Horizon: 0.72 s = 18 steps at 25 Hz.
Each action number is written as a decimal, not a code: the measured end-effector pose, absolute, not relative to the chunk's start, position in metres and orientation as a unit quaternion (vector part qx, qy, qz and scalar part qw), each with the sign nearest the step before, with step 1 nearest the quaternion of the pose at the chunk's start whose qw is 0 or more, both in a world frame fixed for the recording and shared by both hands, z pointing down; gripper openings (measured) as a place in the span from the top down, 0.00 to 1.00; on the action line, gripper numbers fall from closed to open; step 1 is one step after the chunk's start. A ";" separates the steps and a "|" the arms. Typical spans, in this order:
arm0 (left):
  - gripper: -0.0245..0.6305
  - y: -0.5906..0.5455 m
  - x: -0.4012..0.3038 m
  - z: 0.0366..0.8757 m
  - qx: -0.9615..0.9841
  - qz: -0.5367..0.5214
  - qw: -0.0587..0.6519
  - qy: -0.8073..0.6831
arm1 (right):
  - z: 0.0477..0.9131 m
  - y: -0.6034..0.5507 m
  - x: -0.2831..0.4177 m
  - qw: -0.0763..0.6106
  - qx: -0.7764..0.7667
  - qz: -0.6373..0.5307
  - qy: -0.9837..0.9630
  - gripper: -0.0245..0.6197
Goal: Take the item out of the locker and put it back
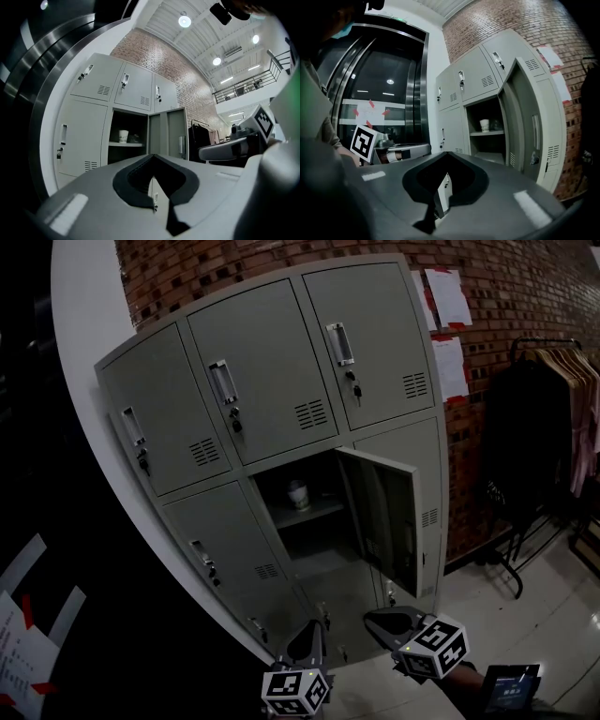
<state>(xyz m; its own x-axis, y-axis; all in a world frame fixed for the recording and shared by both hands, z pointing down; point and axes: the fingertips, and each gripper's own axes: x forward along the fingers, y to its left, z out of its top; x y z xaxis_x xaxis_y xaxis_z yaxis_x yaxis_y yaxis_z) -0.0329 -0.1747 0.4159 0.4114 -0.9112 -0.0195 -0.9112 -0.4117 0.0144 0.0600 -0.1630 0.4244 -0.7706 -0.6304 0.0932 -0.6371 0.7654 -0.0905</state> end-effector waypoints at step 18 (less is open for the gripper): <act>0.96 -0.157 -0.059 0.431 0.853 -0.025 0.009 -0.521 | 0.442 -0.138 0.028 0.045 0.369 0.057 -0.927 0.95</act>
<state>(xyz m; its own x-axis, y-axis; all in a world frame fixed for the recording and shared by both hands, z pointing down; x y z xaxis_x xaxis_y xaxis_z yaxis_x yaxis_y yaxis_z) -0.0591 -0.1568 0.4307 0.4567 -0.8890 -0.0342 -0.8881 -0.4578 0.0408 0.0282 -0.1381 0.4416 -0.7243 -0.6781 0.1251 -0.6883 0.7217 -0.0735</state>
